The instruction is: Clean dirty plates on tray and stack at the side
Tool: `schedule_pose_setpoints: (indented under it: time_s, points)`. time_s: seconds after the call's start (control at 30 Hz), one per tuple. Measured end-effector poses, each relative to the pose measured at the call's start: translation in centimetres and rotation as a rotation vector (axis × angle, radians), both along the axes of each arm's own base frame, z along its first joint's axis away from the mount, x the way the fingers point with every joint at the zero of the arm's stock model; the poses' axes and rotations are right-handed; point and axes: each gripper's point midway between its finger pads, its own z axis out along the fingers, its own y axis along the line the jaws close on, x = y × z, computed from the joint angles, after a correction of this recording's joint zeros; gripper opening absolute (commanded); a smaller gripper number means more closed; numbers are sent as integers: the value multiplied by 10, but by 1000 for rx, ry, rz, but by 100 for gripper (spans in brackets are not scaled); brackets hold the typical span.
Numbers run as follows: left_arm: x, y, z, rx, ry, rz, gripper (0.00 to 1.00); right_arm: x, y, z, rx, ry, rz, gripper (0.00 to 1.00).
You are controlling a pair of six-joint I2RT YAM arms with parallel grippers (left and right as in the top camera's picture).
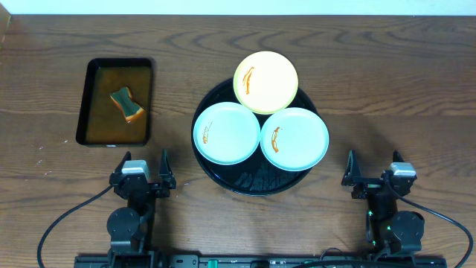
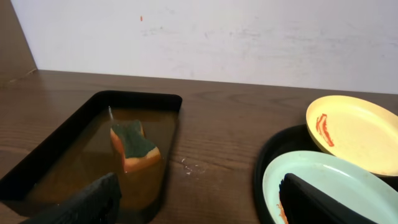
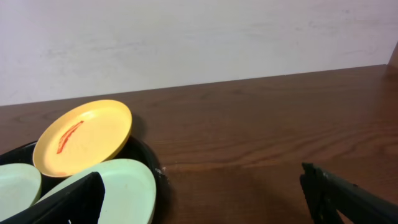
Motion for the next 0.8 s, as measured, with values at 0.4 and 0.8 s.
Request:
schedule_pose_setpoints:
  time_s: [0.4, 0.8]
  points:
    - [0, -20, 3, -110, -9, -107, 82, 0, 0, 0, 0, 0, 0, 99]
    - [-42, -91, 117, -400, -385, -615, 82, 0, 0, 0, 0, 2, 0, 99]
